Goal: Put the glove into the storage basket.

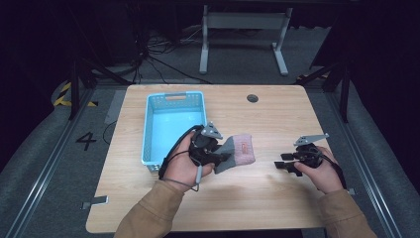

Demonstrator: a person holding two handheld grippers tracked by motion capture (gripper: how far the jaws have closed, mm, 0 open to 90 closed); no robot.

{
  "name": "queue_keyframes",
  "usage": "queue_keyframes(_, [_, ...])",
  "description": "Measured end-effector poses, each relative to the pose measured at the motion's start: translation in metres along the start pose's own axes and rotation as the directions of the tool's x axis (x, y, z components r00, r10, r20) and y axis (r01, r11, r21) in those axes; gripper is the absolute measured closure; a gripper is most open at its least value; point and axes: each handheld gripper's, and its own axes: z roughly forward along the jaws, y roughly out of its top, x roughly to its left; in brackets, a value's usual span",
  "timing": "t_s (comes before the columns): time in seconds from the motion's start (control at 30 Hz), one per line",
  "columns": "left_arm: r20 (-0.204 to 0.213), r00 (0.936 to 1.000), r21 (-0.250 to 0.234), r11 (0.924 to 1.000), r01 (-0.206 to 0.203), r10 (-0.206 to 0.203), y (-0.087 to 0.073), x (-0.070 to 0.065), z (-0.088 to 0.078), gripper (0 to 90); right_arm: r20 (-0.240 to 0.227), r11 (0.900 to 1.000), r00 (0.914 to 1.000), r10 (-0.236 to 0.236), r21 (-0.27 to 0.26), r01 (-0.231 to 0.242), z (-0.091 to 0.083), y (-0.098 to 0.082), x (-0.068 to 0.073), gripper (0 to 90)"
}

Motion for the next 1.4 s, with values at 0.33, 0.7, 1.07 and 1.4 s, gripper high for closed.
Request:
queue_keyframes(0.33, [-0.040, 0.9985, -0.033, 0.9988, 0.036, -0.038, -0.002, 0.025, -0.021, 66.9, 0.006, 1.000, 1.0000, 0.006, 0.004, -0.006, 0.002, -0.004, 0.002, 48.6])
queue_keyframes(0.7, [-0.108, 0.9927, -0.012, 0.9985, 0.053, -0.054, -0.009, 0.060, -0.032, 66.8, 0.012, 1.000, 0.9998, 0.015, 0.012, -0.015, 0.002, -0.011, 0.003, 48.5])
queue_keyframes(1.07, [-0.150, 0.9850, 0.018, 0.9958, 0.089, -0.086, -0.019, 0.089, -0.033, 66.7, 0.022, 1.000, 0.9994, 0.028, 0.013, -0.029, -0.001, -0.016, 0.003, 48.3])
queue_keyframes(1.4, [-0.197, 0.9741, 0.062, 0.9901, 0.126, -0.111, -0.030, 0.118, -0.030, 66.7, 0.023, 1.000, 0.9994, 0.027, 0.010, -0.028, -0.001, -0.016, 0.004, 47.9])
